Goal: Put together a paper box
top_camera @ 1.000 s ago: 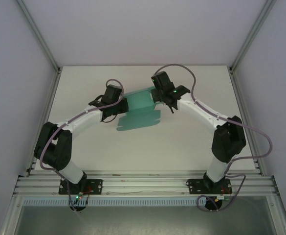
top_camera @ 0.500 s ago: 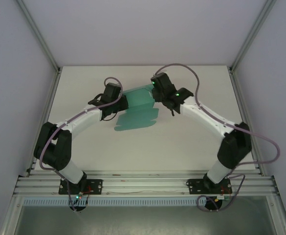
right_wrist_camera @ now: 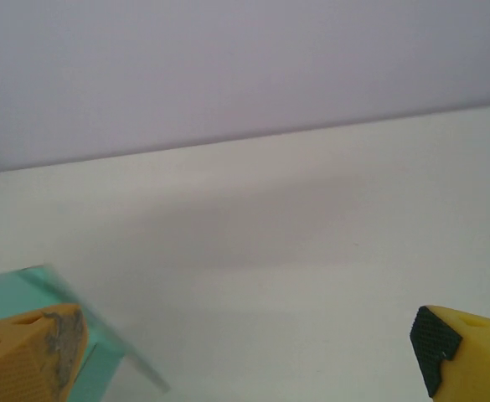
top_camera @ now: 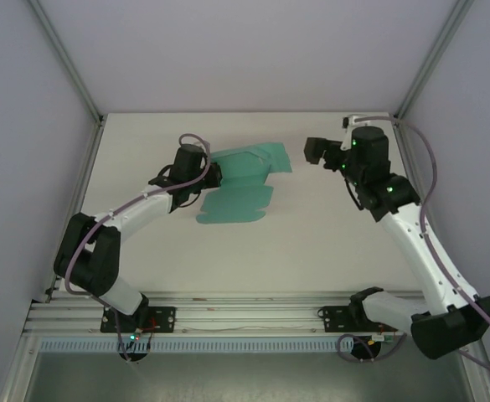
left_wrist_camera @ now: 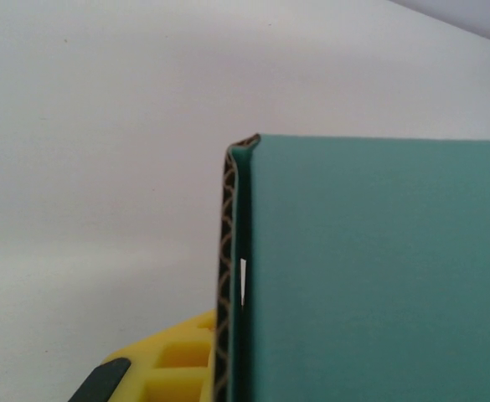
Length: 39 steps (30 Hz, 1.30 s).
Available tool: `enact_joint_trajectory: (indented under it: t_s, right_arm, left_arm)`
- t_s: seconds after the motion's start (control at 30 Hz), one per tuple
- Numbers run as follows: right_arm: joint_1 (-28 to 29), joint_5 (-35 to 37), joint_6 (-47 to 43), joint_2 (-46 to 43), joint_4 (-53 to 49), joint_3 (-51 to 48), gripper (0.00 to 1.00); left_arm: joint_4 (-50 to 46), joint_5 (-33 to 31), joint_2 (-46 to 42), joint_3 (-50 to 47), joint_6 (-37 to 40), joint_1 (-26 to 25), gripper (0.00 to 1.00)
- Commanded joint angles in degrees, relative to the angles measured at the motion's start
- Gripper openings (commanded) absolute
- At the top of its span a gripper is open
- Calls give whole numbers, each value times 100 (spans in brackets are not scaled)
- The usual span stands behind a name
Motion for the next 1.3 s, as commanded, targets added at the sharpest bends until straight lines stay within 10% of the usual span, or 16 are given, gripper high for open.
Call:
enact_joint_trajectory:
  t_s: [0.0,0.27,0.6,1.0,1.13,1.27]
  right_arm:
    - [-218,-968,-110,590,-184,93,100]
    - [-89,-3401,-1059,1693,-492,736,80]
    - [587,-4378,-1174,2267,198,695,70]
    - [1249,-2137,-1198,2728,484,942,65]
    - [1532,-664,-1173,3036,430,1161,59]
    - [1547,-672,-1090,3359,520,1295,44]
  left_arm:
    - [269,151,-207,-39,155,40,0]
    - [174,131,-147,60,180,36,0]
    - [80,32,-48,128,161,33,0]
    - [-105,11,-95,172,180,30,0]
    - [-35,117,-98,138,238,-22,0]
    - [21,200,-102,137,272,-82,0]
